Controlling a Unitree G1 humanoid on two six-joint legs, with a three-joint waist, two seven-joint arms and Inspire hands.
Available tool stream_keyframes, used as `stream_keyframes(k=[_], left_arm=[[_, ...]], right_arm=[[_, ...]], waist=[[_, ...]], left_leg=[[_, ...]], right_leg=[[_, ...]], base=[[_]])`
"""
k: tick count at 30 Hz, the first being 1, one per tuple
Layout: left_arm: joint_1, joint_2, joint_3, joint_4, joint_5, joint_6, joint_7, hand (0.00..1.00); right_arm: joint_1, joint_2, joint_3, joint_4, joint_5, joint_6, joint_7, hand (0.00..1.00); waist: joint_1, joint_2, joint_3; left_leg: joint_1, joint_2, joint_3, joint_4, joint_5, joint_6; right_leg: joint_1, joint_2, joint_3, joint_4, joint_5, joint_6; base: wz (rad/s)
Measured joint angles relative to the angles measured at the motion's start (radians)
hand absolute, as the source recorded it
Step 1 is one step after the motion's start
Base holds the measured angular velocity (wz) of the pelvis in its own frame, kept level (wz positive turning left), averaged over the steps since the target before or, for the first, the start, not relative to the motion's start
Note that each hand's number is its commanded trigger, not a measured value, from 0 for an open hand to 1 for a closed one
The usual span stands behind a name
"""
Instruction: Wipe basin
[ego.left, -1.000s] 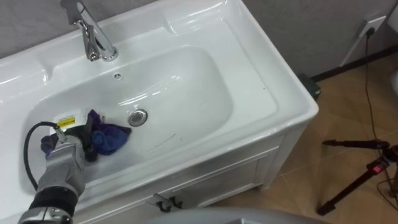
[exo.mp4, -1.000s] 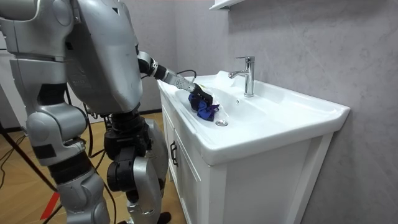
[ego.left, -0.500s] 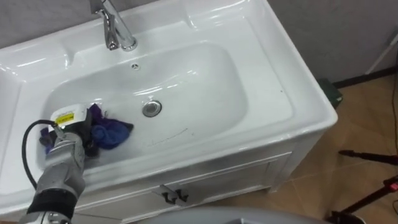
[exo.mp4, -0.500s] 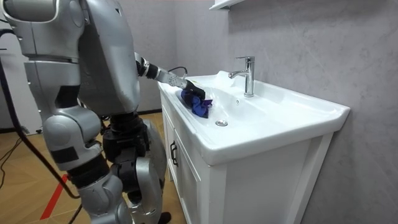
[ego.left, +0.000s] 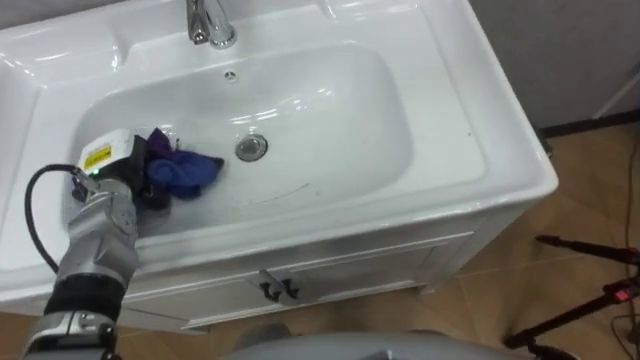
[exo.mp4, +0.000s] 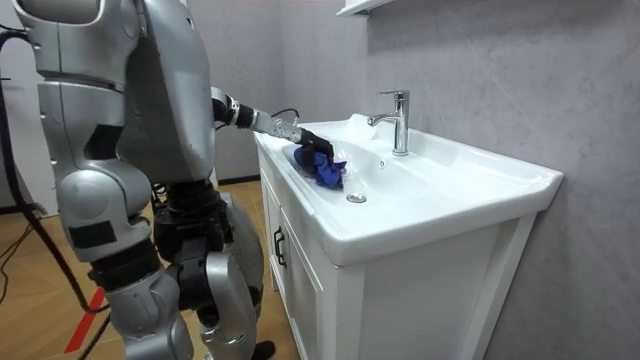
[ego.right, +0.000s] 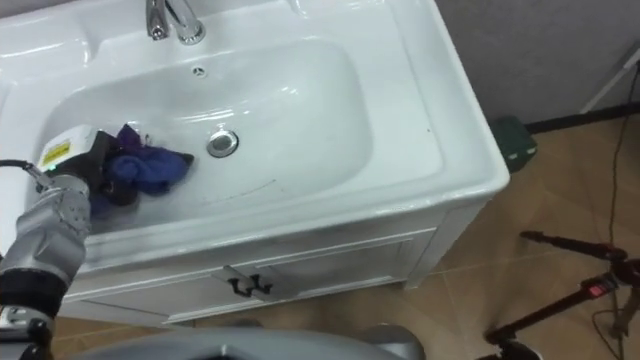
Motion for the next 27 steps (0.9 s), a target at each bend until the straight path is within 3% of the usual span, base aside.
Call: stream_keyframes(k=[4,8,10,12,15,18,21,27], left_arm=[[-0.092,-0.004,-0.002,0.079,-0.031,-0.002,0.022,1.00],[-0.178,-0.004,-0.013,0.136,-0.032,-0.016,0.041,1.00],[-0.221,-0.005,-0.052,0.182,-0.071,-0.015,0.064,1.00],[-0.255,-0.008,-0.087,0.227,-0.103,-0.017,0.071,1.00],[-0.301,-0.009,-0.121,0.282,-0.122,-0.016,0.076,1.00],[-0.320,-0.010,-0.122,0.314,-0.143,-0.017,0.085,1.00],[-0.335,-0.010,-0.129,0.342,-0.170,-0.014,0.113,1.00],[-0.372,-0.009,-0.141,0.377,-0.217,-0.003,0.133,1.00]], right_arm=[[-0.014,-0.001,0.025,-0.001,0.007,-0.007,0.003,0.00],[-0.018,0.002,0.062,0.002,0.023,-0.014,0.019,0.00],[-0.019,0.002,0.092,0.007,0.044,-0.012,0.017,0.00],[-0.023,0.002,0.119,0.014,0.056,-0.012,0.017,0.00],[-0.031,0.004,0.120,0.019,0.084,-0.010,0.018,0.00],[-0.041,0.004,0.118,0.034,0.090,-0.009,0.020,0.00],[-0.040,0.005,0.120,0.042,0.089,0.003,0.021,0.00],[-0.069,0.009,0.120,0.062,0.088,0.013,0.019,0.00]], waist=[[-0.006,-0.003,0.0000],[-0.039,0.000,0.0017],[-0.067,0.000,0.0036],[-0.070,0.000,0.0063],[-0.108,0.004,0.0133],[-0.130,0.001,0.0160],[-0.163,0.004,0.0192],[-0.171,0.022,0.0227]], left_leg=[[-0.049,0.018,0.030,0.035,-0.005,0.006],[-0.081,0.031,0.058,0.064,-0.012,0.016],[-0.084,0.042,0.087,0.066,-0.014,0.019],[-0.089,0.050,0.118,0.074,-0.018,0.025],[-0.123,0.061,0.140,0.111,-0.036,0.032],[-0.149,0.077,0.165,0.137,-0.043,0.038],[-0.167,0.077,0.169,0.148,-0.046,0.044],[-0.194,0.079,0.195,0.154,-0.055,0.058]], right_leg=[[-0.057,0.001,0.041,0.034,0.002,-0.008],[-0.102,0.000,0.080,0.076,0.003,-0.010],[-0.128,-0.005,0.121,0.105,0.003,-0.009],[-0.155,-0.004,0.158,0.123,0.001,-0.011],[-0.204,-0.002,0.177,0.157,-0.006,-0.016],[-0.250,-0.007,0.199,0.199,-0.010,-0.018],[-0.288,-0.014,0.211,0.227,-0.012,-0.016],[-0.343,-0.020,0.241,0.259,-0.009,-0.010]], base=[[-0.22],[-0.15],[-0.16],[-0.37],[-0.26],[-0.23],[-0.12],[-0.12]])
